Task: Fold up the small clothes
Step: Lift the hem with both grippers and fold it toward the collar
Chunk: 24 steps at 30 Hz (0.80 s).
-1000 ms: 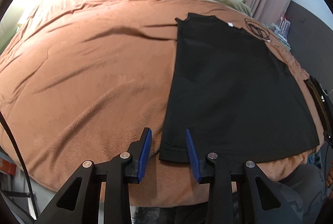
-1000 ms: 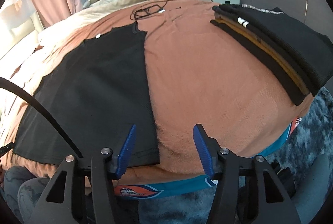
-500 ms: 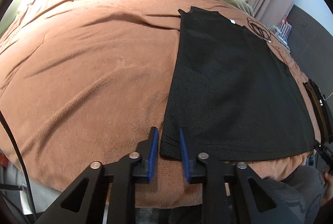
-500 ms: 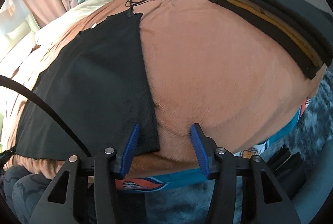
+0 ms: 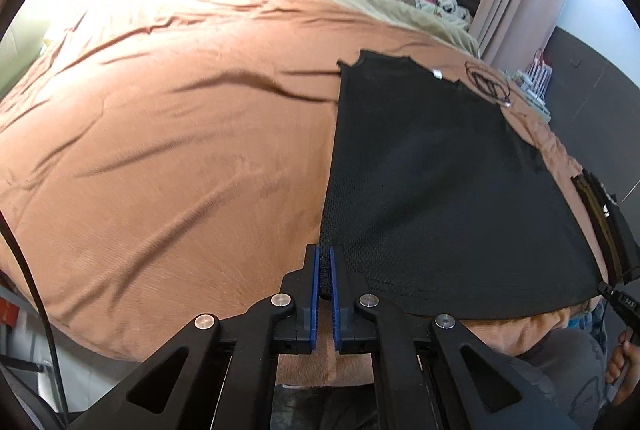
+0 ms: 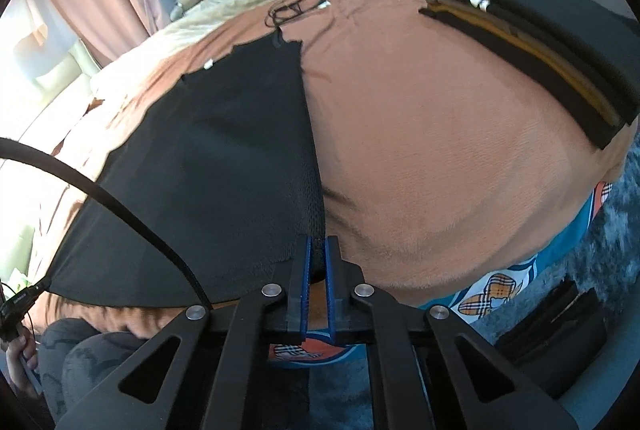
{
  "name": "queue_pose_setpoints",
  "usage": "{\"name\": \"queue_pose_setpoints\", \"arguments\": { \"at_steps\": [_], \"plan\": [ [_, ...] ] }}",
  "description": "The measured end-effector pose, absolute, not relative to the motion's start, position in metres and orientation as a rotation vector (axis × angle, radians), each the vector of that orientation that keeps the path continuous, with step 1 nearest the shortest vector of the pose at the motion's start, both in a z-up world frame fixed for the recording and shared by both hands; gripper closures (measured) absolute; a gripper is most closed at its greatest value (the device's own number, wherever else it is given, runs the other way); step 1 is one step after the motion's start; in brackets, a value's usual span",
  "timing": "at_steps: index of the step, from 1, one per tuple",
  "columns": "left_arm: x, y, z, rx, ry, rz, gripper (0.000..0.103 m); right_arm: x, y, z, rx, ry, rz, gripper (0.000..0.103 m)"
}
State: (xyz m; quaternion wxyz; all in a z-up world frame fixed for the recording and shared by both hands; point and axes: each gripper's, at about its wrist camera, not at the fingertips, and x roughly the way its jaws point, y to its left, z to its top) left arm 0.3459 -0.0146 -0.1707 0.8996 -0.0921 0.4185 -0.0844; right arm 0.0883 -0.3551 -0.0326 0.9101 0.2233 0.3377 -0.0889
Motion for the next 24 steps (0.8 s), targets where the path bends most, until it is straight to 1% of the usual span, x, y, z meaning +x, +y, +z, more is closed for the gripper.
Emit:
{"name": "queue_pose_setpoints", "arguments": {
  "at_steps": [9,24],
  "plan": [
    [0.325,-0.007,-0.131,-0.206,0.787,-0.188,0.098,0.057,-0.354,-0.001,0.43,0.6,-0.161,0.1],
    [0.265,0.013,-0.063,-0.263,0.641,-0.189,0.098,0.001,-0.348,0.035,0.405,0.463,-0.1,0.1]
  ]
}}
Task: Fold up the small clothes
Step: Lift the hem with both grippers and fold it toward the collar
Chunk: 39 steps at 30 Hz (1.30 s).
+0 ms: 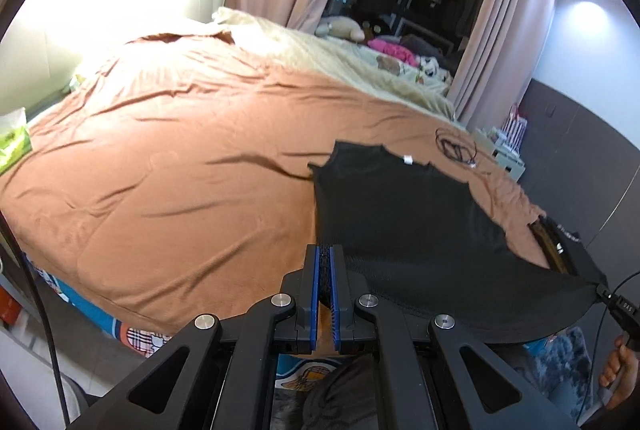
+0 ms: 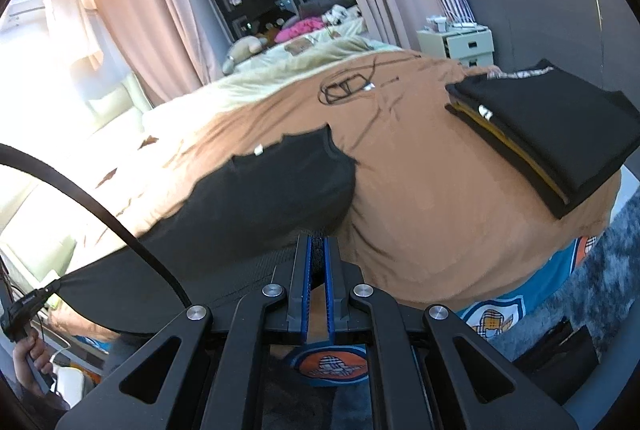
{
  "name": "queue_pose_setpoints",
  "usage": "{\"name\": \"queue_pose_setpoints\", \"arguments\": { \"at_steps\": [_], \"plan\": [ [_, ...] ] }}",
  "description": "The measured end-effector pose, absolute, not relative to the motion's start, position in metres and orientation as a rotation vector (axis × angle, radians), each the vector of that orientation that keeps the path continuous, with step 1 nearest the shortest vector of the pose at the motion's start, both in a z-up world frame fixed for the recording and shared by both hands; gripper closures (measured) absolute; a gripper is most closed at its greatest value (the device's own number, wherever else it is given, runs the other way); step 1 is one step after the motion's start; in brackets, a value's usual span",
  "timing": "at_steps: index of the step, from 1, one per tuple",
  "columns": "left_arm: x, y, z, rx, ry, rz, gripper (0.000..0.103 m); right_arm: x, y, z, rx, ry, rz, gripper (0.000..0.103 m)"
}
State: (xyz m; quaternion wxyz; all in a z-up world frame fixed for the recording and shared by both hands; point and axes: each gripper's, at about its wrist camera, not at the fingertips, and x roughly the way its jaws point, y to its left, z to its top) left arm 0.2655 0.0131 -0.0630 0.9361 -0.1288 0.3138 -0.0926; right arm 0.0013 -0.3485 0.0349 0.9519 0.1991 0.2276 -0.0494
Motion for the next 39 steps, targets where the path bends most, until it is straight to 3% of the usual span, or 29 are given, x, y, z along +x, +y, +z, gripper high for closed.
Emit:
{"name": "queue_pose_setpoints", "arguments": {
  "at_steps": [22,39],
  "plan": [
    [0.177,0.047,0.019,-0.309,0.39,-0.223,0.098,-0.056,-0.332,0.06,0.318,0.292,-0.048,0.101],
    [0.268,0.037,-0.01,-0.271,0.518,-0.175,0.098,0.042,-0.35,0.056,0.361,0.41,-0.07,0.101]
  ]
}}
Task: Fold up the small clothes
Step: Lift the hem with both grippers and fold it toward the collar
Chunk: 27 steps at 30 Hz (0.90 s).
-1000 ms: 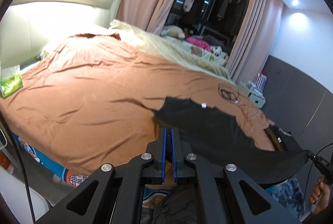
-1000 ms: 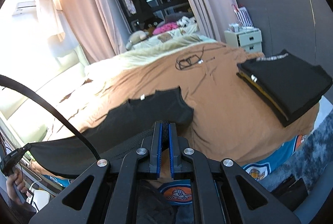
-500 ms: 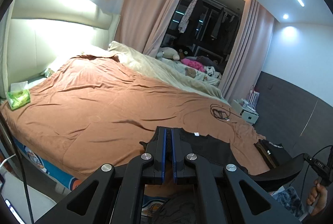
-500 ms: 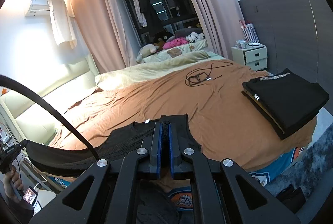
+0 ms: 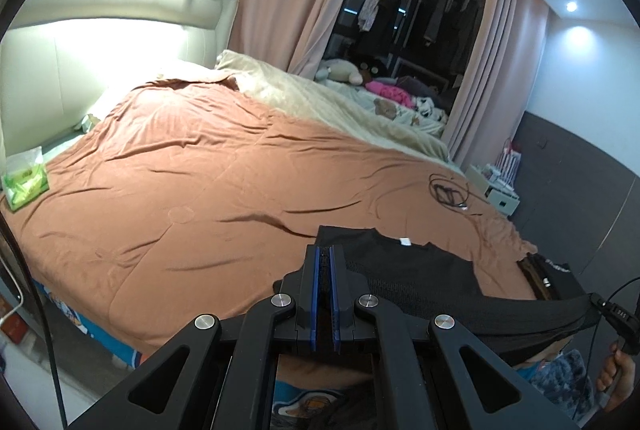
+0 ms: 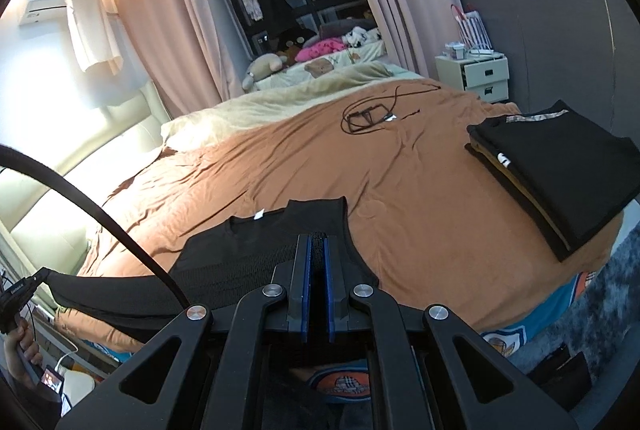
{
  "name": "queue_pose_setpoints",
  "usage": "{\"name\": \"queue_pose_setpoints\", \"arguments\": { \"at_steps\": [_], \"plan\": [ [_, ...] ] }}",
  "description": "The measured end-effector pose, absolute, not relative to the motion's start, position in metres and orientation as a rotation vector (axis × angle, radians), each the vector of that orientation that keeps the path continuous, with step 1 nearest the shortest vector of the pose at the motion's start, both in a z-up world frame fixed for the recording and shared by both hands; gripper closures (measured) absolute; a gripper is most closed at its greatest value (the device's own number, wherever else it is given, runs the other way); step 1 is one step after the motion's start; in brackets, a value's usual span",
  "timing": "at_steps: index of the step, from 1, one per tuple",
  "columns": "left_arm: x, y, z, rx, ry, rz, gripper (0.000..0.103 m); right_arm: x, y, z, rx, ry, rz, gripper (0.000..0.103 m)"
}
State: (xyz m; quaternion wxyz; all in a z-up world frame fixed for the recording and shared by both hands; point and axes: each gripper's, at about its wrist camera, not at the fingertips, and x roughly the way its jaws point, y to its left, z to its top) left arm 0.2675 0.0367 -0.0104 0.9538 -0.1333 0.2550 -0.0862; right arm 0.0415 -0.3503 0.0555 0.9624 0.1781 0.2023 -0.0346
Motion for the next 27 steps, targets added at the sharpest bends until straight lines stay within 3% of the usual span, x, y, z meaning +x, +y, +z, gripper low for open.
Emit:
{"name": "queue_pose_setpoints", "arguments": {
  "at_steps": [27],
  "plan": [
    [0.475,0.008,-0.109,-0.178,0.786,-0.137,0.098,0.232,-0.369,0.027,0.355,0.648,-0.112,0.101]
  ]
}}
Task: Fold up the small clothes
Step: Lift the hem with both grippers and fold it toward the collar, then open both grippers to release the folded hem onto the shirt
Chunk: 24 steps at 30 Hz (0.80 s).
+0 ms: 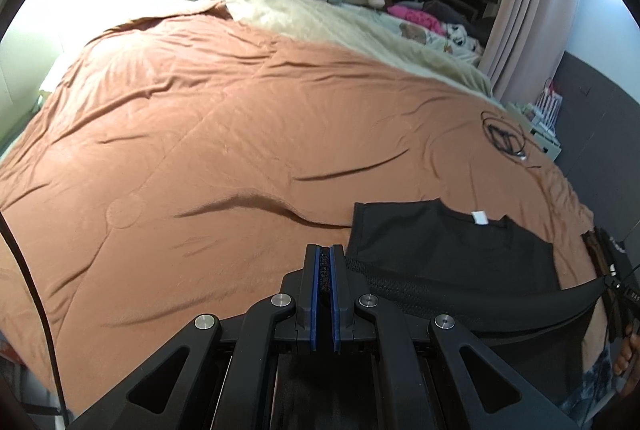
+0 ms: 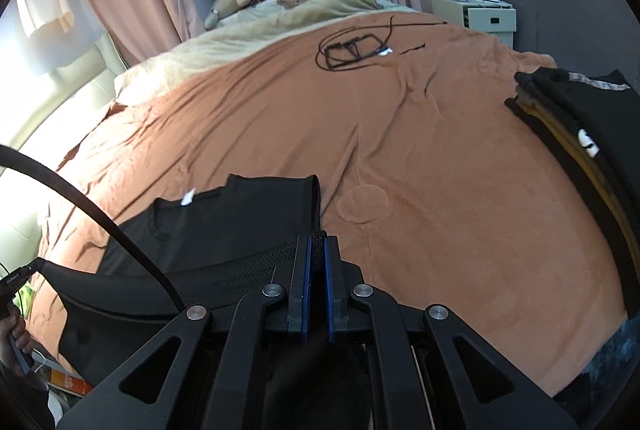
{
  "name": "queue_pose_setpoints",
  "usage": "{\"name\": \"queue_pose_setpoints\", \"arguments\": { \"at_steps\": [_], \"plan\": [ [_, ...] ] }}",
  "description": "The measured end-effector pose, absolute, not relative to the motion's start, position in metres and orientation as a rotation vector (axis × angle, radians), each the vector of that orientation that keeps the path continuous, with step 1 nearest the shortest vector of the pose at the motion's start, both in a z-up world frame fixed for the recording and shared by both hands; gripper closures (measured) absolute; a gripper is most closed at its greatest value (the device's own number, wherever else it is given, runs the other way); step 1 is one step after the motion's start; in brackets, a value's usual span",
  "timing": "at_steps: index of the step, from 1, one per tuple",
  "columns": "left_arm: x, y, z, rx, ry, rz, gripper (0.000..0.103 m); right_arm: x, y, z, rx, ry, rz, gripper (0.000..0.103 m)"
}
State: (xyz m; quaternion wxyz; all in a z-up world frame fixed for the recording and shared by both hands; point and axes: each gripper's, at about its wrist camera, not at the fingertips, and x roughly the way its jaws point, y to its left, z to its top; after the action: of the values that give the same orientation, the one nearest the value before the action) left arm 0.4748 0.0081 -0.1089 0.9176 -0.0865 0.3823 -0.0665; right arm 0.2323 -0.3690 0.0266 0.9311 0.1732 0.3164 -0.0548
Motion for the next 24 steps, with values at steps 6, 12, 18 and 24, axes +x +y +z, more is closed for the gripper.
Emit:
{"name": "queue_pose_setpoints", "arguments": {
  "at_steps": [6,12,18,24],
  "plan": [
    [0.505,0.003,-0.134,-0.171,0.834,-0.129,0.098,0.263,-0.373,0.016,0.351,0.69,-0.128,0.101],
    [0.531,-0.004,-0.154,-0.153,0.876,-0.122,0.098,0.284,-0.377,0.005,0.355,0.718,-0.15,0.1],
    [0.551,-0.008,-0.165,-0.144,0.94,-0.158,0.091,0.297,-0.369,-0.002,0.309,0.78,-0.239,0.096],
    [0.535,-0.016,-0.153,-0.081,0.911,-0.183,0.028,0.282,-0.357,0.012,0.271,0.765,-0.226,0.029]
  ]
}}
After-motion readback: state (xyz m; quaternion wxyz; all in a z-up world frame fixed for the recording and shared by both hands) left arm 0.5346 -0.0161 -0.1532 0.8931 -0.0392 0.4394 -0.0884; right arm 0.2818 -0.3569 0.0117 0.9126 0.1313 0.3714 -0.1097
